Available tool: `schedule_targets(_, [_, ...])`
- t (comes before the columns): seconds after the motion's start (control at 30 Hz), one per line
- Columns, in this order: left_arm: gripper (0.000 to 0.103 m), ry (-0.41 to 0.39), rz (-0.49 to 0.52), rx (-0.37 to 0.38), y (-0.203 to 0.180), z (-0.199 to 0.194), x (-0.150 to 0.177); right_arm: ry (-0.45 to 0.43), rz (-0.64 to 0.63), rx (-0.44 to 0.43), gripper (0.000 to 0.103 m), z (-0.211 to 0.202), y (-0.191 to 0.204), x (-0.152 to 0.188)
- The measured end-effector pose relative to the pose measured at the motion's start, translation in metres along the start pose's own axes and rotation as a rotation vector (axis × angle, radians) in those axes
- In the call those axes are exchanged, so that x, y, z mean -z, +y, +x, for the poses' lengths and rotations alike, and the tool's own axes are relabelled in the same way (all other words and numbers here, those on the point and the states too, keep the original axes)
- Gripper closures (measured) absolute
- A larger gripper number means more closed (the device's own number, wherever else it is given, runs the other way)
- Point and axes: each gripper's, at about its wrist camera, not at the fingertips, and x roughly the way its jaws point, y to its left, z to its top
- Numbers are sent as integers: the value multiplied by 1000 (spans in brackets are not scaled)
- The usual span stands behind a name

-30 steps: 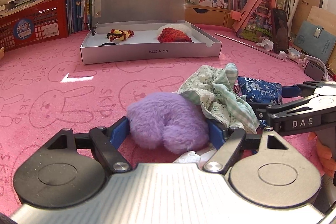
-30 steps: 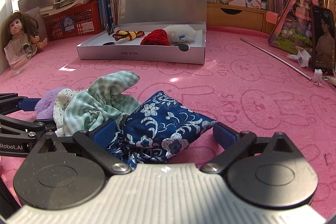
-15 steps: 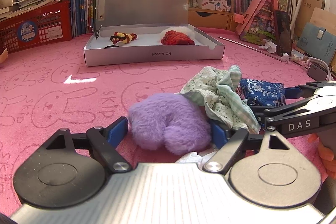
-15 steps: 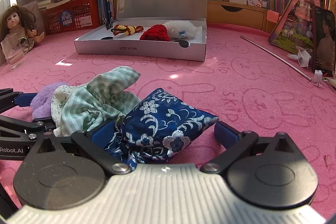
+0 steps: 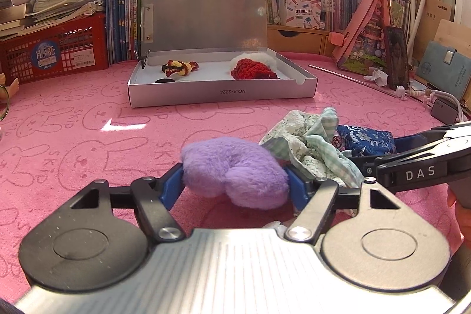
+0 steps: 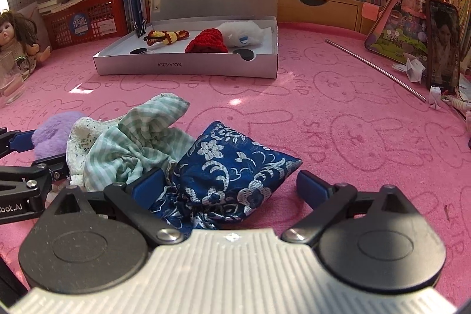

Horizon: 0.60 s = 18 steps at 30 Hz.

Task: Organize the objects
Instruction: 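Close the left tool on the purple plush while the right tool grasps the blue floral pouch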

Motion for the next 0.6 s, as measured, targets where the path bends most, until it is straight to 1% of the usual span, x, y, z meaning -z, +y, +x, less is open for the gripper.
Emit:
schedule_targets(0.13, [28,-6,-8,-13,3,-1,-3,-40,-34,-5,19,-13,4,0])
schedule_targets(0.2, [28,-7,-10,-14,4,0,-4,-59,-64,8,30,-18,9,0])
schedule_targets(0.23, [28,-6,-10,-16,4,0,-3,-68,-75,13,32,-20,10,0])
schedule_targets(0.27, [28,-5,-11,-16,4,1,-3,-80,-85,21,37,-22,12,0])
schedule_targets(0.37, [28,16,-8,-18,3,7,-1,-86,-105,31,38,-23,14,-1])
schedule_targets(0.53, [28,37,-20,-29,2,17,0,-79,-109,37,26,-17,15,1])
schedule_targets(0.6, [28,39,-20,-28,3,18,-1,-71,-110,29,25,-14,16,3])
